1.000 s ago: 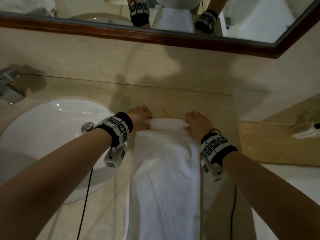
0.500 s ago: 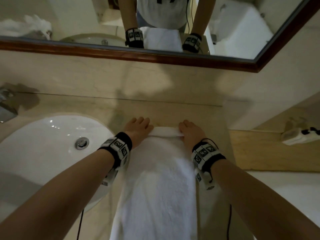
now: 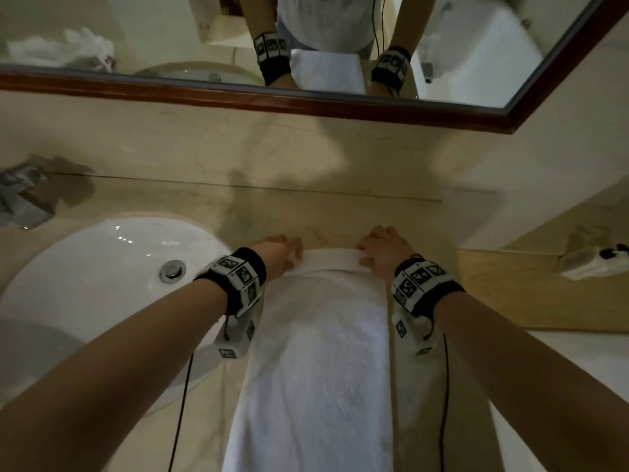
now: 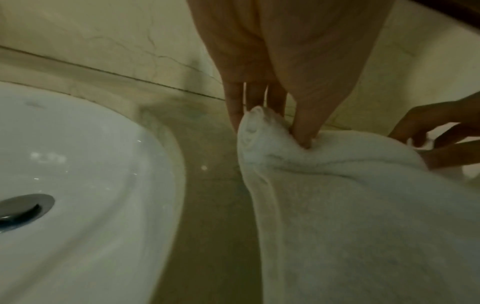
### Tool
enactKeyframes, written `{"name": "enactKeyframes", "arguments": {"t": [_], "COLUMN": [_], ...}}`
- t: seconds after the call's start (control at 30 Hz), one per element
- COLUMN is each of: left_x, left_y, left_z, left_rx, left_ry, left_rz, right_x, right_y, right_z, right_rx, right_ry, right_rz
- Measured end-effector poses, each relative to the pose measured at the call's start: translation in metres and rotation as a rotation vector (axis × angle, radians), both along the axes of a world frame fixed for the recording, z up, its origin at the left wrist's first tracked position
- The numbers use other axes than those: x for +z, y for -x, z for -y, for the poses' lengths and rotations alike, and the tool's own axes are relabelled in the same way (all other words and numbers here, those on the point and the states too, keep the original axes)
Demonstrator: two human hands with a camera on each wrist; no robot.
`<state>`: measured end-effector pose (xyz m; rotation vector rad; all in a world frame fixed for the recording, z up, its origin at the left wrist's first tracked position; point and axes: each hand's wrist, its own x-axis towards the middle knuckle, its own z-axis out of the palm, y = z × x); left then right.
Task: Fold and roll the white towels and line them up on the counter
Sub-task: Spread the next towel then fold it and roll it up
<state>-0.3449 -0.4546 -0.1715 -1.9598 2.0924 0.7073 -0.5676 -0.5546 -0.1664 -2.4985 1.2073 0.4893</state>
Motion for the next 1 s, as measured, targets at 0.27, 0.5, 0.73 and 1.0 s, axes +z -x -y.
{"name": "enactKeyframes", "arguments": {"t": [0.27, 0.5, 0.73, 1.0], "left_x": [-0.007, -0.013, -0.011, -0.001], "left_y": [0.001, 0.003, -0.002, 0.006], "left_z": [0.009, -0.021, -0.022, 0.003], "left_rx": [0.027, -0.470, -0.368, -0.021], "left_ry": [0.095, 0.416, 0.340, -0.038], "left_rz": [0.072, 0.183, -0.086, 0.101], "right_x": [-0.009, -0.023, 0.007, -0.002], "right_y": [0.000, 0.014, 0.012, -0.003], "right_z": [-0.009, -0.048, -0.041, -0.032], "right_rx": [0.049, 0.178, -0.112, -0.070], "right_ry": [0.129, 0.170, -0.044, -0.183], "right_rz": [0.187, 0.245, 0.312, 0.086]}}
